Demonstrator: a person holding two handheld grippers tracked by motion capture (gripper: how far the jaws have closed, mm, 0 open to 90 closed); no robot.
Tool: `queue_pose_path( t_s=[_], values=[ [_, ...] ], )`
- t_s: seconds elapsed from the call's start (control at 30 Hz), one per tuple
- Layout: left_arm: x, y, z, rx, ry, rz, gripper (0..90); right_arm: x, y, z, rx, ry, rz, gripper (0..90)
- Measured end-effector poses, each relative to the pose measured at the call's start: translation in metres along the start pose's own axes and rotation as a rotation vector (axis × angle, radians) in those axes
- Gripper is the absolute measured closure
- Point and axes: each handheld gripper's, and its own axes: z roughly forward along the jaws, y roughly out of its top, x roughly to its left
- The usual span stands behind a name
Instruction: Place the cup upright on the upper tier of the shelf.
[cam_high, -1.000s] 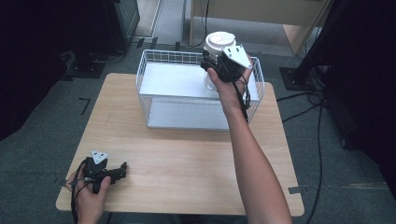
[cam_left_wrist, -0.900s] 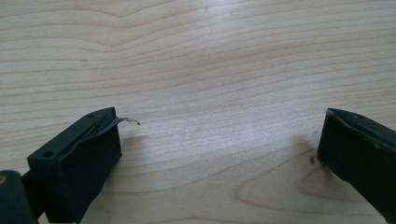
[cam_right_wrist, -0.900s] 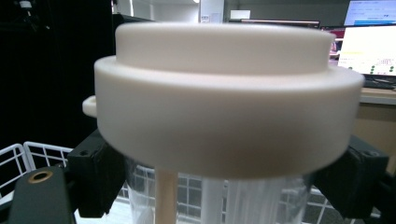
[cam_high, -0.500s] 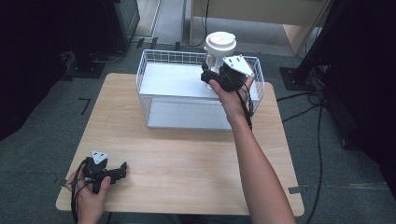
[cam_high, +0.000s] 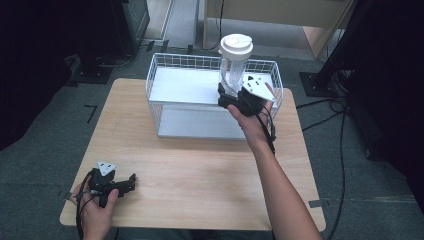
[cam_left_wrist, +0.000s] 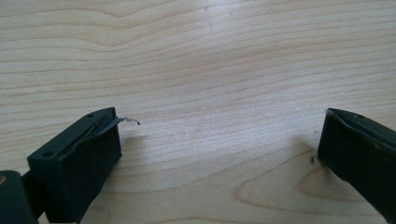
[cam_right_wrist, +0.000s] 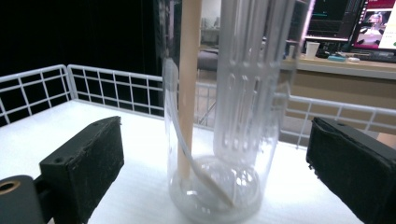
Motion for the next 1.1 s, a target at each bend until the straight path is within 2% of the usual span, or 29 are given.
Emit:
queue_pose_path(
  t_s=[0.3,0.63,0.9,1.1],
  values=[
    [0.0,0.0,0.0,0.0,0.0,0.001,0.0,-0.007,-0.01,-0.027,-0.015,0.033,-0.001,4.3],
    [0.0,0.0,0.0,0.0,-0.001,0.0,0.0,-0.008,-0.026,-0.063,-0.023,0.057,-0.046,4.2],
    [0.0,0.0,0.0,0.0,-0.001,0.0,0.0,-0.016,-0.048,-0.084,-0.001,0.06,-0.046,4.2],
    [0.0,0.0,0.0,-0.002,-0.001,-0.003,0.0,-0.029,-0.069,-0.095,0.026,0.038,-0.035,4.3]
  ],
)
